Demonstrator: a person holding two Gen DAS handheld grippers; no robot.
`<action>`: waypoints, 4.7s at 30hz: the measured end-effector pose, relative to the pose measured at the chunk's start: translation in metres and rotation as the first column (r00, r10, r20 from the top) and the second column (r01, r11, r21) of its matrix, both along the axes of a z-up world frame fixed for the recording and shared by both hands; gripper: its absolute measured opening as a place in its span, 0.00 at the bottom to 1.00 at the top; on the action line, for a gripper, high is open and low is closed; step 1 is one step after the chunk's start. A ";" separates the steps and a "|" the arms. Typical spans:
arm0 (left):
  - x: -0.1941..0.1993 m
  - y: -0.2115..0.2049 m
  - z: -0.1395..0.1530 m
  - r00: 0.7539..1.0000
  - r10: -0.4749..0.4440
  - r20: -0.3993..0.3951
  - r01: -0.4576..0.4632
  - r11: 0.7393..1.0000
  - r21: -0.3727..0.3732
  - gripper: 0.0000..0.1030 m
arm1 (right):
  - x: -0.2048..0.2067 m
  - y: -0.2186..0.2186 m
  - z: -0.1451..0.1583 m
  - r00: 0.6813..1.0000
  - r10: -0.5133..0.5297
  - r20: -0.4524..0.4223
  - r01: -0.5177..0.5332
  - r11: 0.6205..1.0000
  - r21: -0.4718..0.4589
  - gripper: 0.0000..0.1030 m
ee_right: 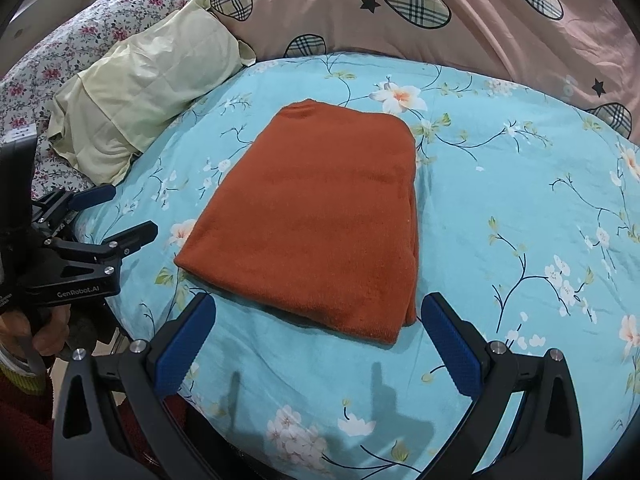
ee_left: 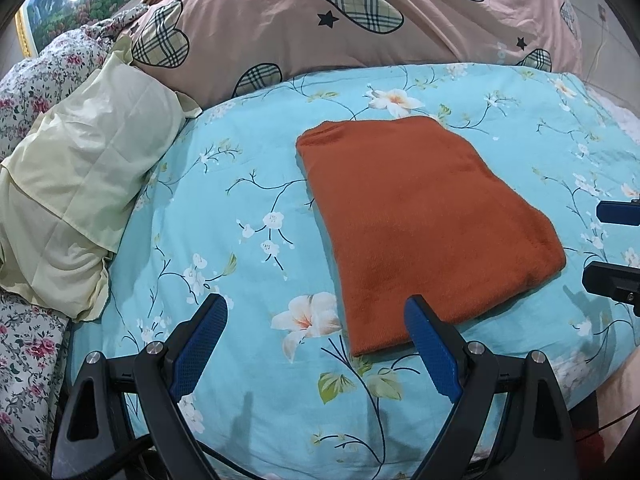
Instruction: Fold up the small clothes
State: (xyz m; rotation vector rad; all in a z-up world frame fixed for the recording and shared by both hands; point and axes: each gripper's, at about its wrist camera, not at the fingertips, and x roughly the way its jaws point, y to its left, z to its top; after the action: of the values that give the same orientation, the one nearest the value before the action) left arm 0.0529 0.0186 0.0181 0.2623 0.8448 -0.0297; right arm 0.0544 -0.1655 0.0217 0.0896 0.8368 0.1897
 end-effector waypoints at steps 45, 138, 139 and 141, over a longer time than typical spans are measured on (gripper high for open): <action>-0.001 -0.006 0.005 1.000 -0.022 0.004 0.022 1.000 -0.006 0.88 | 0.000 0.002 -0.001 1.000 0.010 -0.004 -0.010 1.000 -0.002 0.99; 0.050 -0.005 0.001 0.999 -0.045 -0.005 0.045 0.999 0.008 0.89 | 0.048 -0.031 -0.012 0.999 -0.023 -0.041 0.024 1.000 0.019 0.99; 0.051 -0.005 0.000 0.999 -0.041 -0.007 0.041 0.999 0.009 0.89 | 0.050 -0.032 -0.012 0.999 -0.023 -0.043 0.024 1.000 0.020 0.99; 0.054 -0.004 -0.001 0.999 -0.036 -0.010 0.036 0.999 0.011 0.89 | 0.053 -0.033 -0.013 0.999 -0.021 -0.047 0.022 0.999 0.025 0.99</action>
State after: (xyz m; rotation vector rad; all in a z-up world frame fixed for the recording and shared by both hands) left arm 0.1066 0.0148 0.0172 0.2885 0.8496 -0.0599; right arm 0.1072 -0.1985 0.0088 0.1268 0.8793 0.1786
